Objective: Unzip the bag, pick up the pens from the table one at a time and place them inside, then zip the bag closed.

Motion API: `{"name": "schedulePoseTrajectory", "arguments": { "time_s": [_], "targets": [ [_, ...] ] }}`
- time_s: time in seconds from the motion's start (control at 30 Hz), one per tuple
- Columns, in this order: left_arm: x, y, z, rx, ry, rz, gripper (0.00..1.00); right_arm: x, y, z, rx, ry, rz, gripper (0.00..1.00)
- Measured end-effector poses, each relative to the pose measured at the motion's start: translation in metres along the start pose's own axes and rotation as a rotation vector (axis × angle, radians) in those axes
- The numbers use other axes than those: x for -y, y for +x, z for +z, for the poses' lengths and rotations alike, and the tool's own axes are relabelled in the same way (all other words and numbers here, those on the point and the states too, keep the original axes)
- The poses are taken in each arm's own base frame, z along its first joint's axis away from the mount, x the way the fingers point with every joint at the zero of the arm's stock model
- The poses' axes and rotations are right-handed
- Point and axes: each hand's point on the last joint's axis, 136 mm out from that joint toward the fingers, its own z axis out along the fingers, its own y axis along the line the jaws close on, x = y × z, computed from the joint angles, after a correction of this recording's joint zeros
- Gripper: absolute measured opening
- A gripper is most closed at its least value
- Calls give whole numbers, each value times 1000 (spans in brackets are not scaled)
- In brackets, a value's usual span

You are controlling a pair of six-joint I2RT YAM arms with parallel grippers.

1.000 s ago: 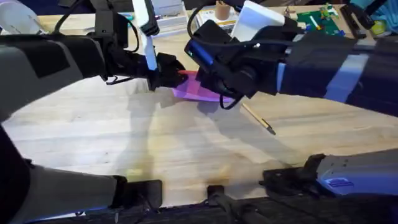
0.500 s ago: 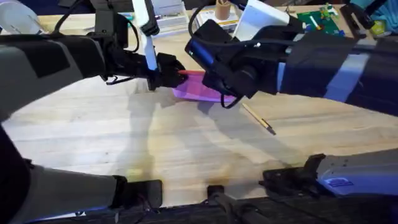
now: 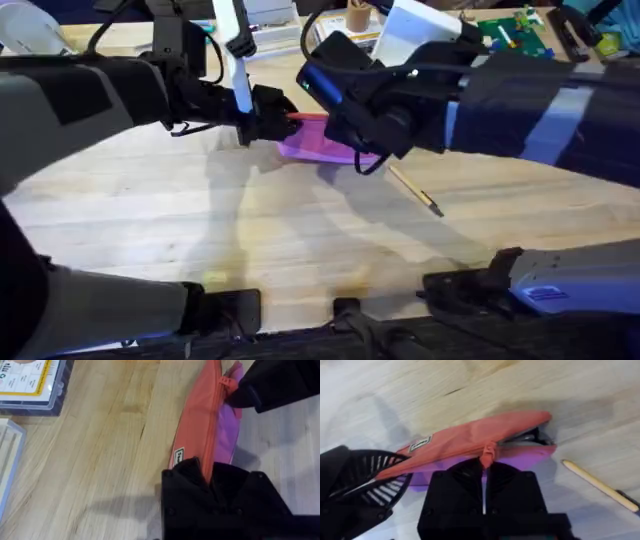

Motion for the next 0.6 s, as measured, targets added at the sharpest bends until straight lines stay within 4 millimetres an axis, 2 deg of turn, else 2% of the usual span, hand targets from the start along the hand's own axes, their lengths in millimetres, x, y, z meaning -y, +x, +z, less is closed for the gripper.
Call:
{"name": "schedulePoseTrajectory", "arguments": {
  "time_s": [0.13,0.3,0.33,0.6],
  "targets": [
    [0,0,0,0,0,0,44,-17,1,-8,24,-64,-76,31],
    [0,0,0,1,-1,-1,44,-39,0,-29,64,-170,-146,31],
    [0,-1,-1,8,2,-2,44,-51,2,-33,55,-226,-167,30],
    [0,-2,-1,16,5,-3,44,-87,6,-44,31,-397,-227,30]
  ]
}}
